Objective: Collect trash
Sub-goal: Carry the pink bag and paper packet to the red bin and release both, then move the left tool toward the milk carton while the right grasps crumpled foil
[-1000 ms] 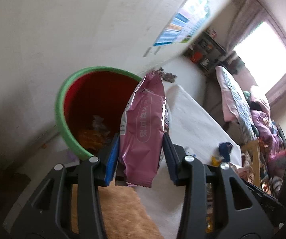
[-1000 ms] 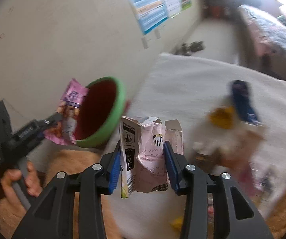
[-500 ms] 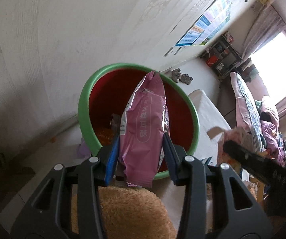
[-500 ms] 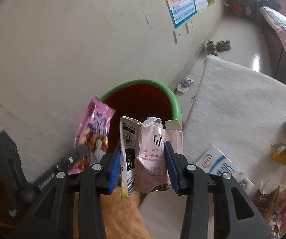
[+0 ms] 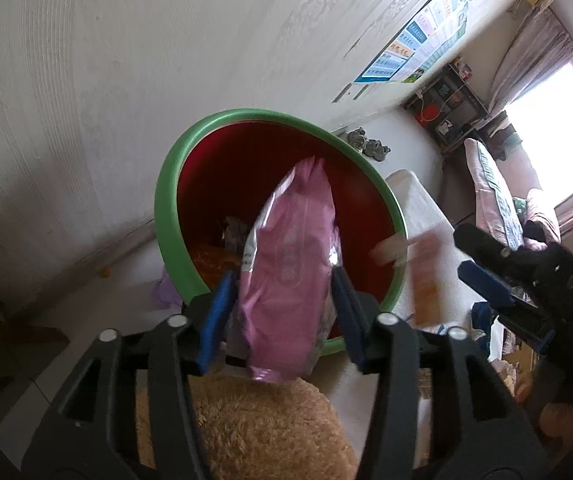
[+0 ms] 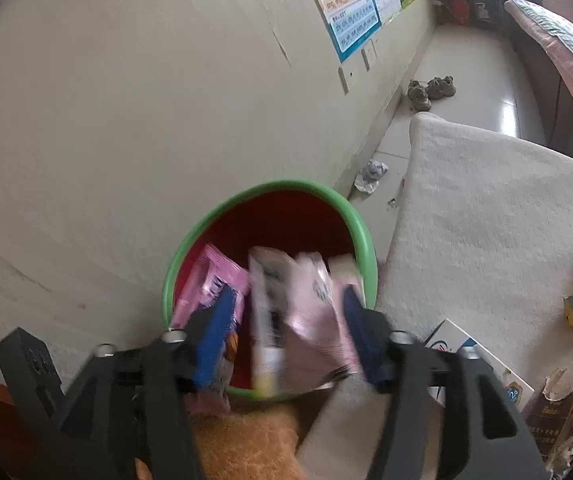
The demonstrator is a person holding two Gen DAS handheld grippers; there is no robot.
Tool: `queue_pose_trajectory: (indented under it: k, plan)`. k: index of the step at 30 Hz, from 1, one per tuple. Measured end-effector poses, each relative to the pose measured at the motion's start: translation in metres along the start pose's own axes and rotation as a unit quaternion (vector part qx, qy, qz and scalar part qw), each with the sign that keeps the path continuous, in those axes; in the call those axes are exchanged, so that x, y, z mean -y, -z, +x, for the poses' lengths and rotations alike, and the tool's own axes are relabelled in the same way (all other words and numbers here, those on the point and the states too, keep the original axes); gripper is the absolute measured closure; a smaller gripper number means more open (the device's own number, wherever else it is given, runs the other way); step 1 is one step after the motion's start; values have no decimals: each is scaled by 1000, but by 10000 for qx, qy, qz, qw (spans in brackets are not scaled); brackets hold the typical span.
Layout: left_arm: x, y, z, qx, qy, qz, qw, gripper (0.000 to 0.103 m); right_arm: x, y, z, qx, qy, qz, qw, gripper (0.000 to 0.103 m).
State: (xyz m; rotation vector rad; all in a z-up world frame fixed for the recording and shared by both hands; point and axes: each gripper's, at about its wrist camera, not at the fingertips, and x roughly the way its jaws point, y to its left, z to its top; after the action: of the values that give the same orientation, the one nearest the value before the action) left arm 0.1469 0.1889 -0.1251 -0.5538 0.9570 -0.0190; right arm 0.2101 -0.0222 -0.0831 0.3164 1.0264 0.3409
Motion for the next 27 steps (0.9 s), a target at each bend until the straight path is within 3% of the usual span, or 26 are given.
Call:
queue_pose_trajectory:
  k: [2, 5, 17, 23, 27]
  plan:
    - [0, 1, -2, 50, -41, 23, 10000, 44, -1, 0, -3, 4, -9, -72, 10000, 41]
    - [2, 2, -3, 100, -102, 72, 9999, 41, -1, 5, -12, 50, 26, -236, 9997, 40]
    - [6, 5, -3, 142, -409, 185, 9989, 35, 35, 32, -91, 370, 251, -487, 9978, 39]
    - [20, 16, -9, 165, -609, 468, 9969, 35, 67, 69, -158, 832, 829, -868, 9893, 28]
    - [40, 28, -4, -68, -516, 726, 9960, 35, 105, 101, -177, 790, 1313, -636, 9861, 28]
